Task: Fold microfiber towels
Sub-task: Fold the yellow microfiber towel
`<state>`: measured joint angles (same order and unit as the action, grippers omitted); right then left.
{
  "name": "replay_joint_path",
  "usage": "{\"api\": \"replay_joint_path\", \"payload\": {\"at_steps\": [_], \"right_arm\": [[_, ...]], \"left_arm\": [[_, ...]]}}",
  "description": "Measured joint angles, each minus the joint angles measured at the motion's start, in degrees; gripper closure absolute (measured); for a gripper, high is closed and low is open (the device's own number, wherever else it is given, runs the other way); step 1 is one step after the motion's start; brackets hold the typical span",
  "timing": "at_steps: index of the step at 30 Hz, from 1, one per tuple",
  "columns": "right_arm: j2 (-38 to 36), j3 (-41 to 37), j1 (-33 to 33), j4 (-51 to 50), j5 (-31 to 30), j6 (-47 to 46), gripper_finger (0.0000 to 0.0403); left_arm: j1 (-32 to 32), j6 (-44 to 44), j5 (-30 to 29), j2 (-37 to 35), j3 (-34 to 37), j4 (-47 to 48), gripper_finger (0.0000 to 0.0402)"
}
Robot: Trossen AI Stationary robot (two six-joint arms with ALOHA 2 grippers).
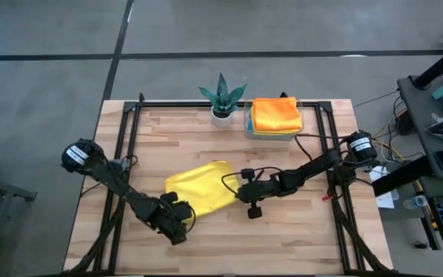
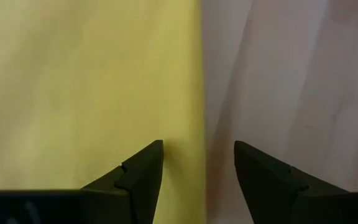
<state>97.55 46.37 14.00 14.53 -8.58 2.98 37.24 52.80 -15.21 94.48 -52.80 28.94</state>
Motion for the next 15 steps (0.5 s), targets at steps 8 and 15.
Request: {"api": "replay_joint_path", "payload": {"at_steps": [8,15], "right_arm": [[0.08,0.0,0.12,-4.84,2.98,-2.71,0.0394],[0.08,0.47,2.92,-4.86,7.55,-8.16,0.0394]], "left_arm": [[2.95,9.76,3.85,-0.05,2.69,-0.42,0.022],[4.61,10.58,6.79,-0.47,2.53,5.53,0.022]]}}
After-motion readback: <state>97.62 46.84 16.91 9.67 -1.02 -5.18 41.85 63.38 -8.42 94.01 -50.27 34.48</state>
